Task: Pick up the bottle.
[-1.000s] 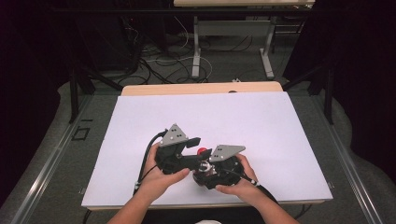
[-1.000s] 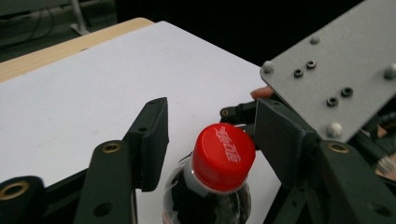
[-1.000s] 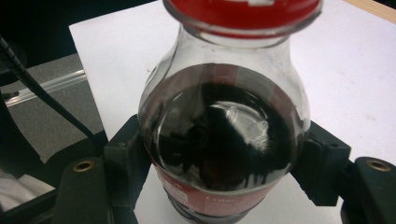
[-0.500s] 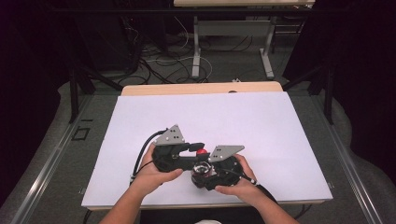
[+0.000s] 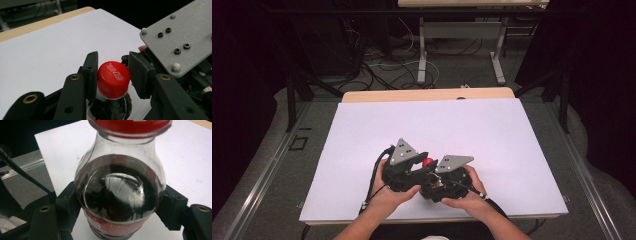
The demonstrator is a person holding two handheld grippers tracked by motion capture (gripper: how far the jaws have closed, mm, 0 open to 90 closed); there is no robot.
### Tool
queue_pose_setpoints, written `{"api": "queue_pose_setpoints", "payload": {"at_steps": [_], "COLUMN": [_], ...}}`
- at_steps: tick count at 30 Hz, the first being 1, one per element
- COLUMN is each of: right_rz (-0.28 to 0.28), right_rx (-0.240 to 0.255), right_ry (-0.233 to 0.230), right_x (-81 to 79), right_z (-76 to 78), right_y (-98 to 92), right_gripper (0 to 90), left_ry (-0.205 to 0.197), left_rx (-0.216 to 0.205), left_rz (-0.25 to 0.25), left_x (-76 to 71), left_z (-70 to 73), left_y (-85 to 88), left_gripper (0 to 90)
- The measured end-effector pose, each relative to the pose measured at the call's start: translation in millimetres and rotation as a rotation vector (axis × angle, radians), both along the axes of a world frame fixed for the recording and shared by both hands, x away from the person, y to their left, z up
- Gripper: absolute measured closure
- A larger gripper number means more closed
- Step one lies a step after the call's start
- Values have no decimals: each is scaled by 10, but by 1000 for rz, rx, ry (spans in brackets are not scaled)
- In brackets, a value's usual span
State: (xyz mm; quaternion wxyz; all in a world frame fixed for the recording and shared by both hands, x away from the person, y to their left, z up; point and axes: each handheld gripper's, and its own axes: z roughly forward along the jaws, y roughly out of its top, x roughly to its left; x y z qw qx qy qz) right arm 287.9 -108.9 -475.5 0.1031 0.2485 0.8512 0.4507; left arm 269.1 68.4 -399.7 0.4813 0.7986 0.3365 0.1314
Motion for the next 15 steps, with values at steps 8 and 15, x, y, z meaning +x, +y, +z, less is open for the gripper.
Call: {"api": "queue_pose_setpoints", "payload": {"at_steps": [8, 15], "right_rz": [19, 52], "right_rx": [6, 12], "right_ry": [15, 13], "right_x": [9, -25], "right_z": [2, 19], "right_y": [-17, 15], "right_gripper": [295, 295], "left_ry": [35, 100], "left_rx": [-54, -100], "left_rz": [-172, -313], "left_x": [141, 305], "left_z": [34, -81], "left_y": [219, 268], "left_gripper": [492, 590]}}
